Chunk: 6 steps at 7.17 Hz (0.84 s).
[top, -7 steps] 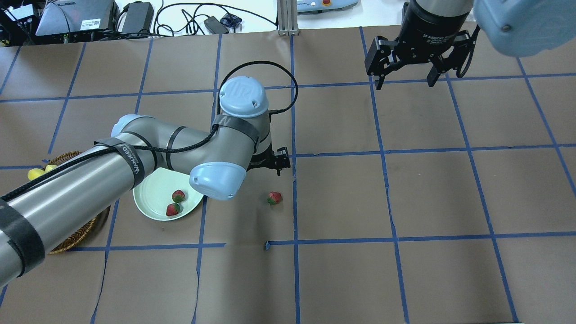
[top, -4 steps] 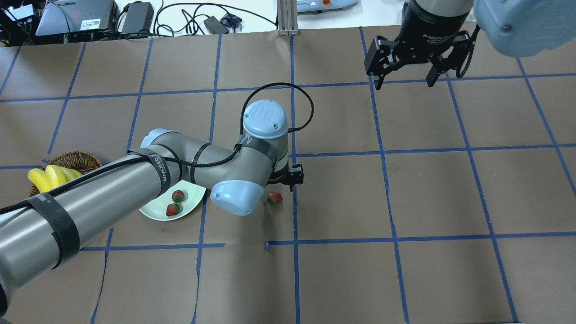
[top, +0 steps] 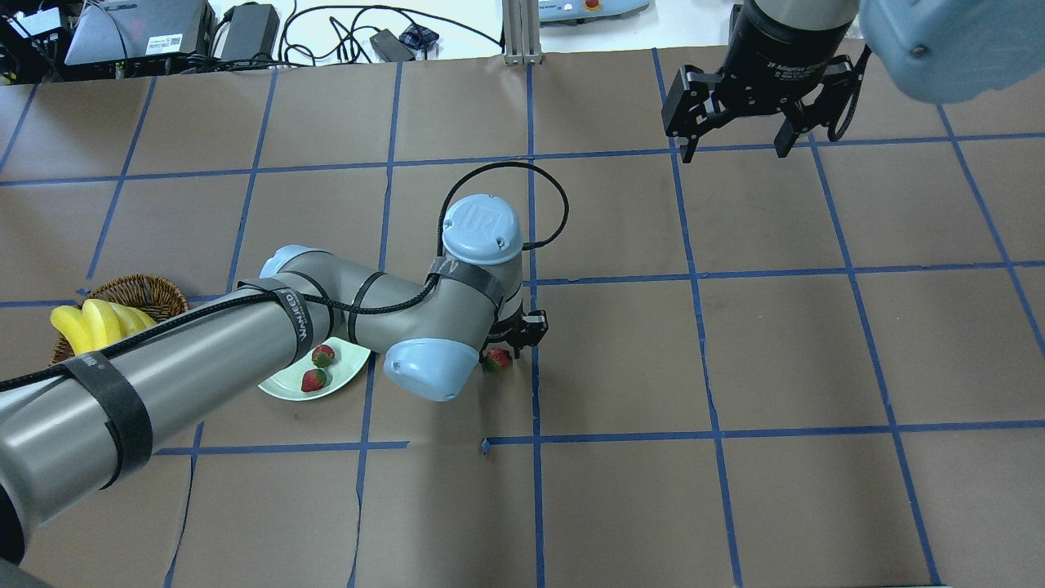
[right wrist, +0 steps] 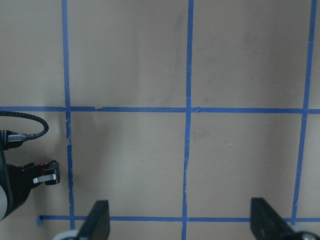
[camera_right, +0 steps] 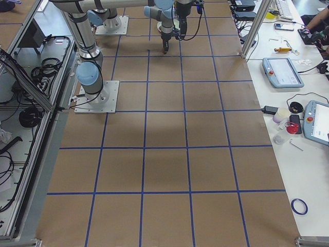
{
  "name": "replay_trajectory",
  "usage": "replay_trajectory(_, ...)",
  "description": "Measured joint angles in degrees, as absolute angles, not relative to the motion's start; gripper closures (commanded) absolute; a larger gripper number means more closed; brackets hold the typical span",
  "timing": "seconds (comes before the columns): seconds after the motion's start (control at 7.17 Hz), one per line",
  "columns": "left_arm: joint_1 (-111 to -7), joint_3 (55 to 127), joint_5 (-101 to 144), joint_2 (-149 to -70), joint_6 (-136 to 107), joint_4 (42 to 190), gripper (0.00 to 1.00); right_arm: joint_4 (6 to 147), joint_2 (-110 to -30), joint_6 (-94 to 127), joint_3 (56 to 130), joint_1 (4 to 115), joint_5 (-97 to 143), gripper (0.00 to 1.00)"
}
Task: Collect all strawberries into plate
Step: 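Close the left gripper on the last strawberry, then move the strawberry over the plate and open the left gripper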
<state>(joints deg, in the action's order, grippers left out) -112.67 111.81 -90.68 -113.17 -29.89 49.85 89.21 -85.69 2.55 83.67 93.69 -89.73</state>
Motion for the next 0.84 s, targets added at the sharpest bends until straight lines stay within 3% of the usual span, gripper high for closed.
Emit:
replay_trajectory(0.42, -111.85, 111.58, -91.0, -111.47, -26.99, 49.98, 0.66, 89.21, -85.68, 2.55, 83.67, 93.69, -89.66, 0.0)
replay_trajectory(0.84, -102.83, 111.45, -91.55, -107.87, -15.74, 53.47, 0.66, 89.23, -85.63, 2.55, 83.67, 93.69, -89.61, 0.0)
